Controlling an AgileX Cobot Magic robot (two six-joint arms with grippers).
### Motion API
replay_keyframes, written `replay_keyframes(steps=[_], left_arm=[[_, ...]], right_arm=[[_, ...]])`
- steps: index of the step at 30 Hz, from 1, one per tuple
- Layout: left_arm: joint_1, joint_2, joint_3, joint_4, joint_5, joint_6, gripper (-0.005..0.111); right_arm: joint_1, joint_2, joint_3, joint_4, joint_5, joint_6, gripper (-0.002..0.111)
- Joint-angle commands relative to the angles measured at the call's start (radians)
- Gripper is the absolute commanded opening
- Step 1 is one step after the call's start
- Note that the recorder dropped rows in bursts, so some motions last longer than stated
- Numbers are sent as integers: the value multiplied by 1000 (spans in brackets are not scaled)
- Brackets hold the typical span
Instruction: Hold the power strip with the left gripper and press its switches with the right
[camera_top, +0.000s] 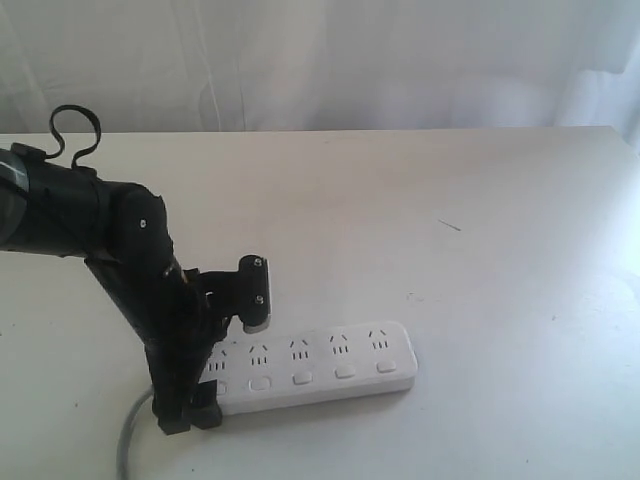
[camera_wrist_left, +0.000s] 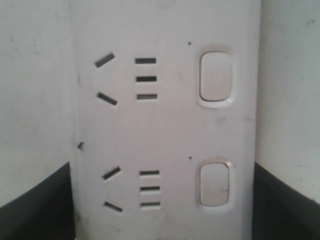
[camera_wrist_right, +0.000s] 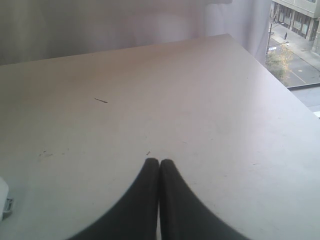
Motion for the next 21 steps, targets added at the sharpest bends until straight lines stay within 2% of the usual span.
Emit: replay_keyframes(steps=[1,12,21], left_arm=[[-2,8,4,-87,0,19,0],[-2,8,4,-92,1,47,0],[-4,8,4,-92,17,279,0]], right_arm=[[-6,-5,4,-3,-1,0,0],[-6,-5,4,-15,-13,-28,0],[-6,-5,4,-15,-233,-39,0]])
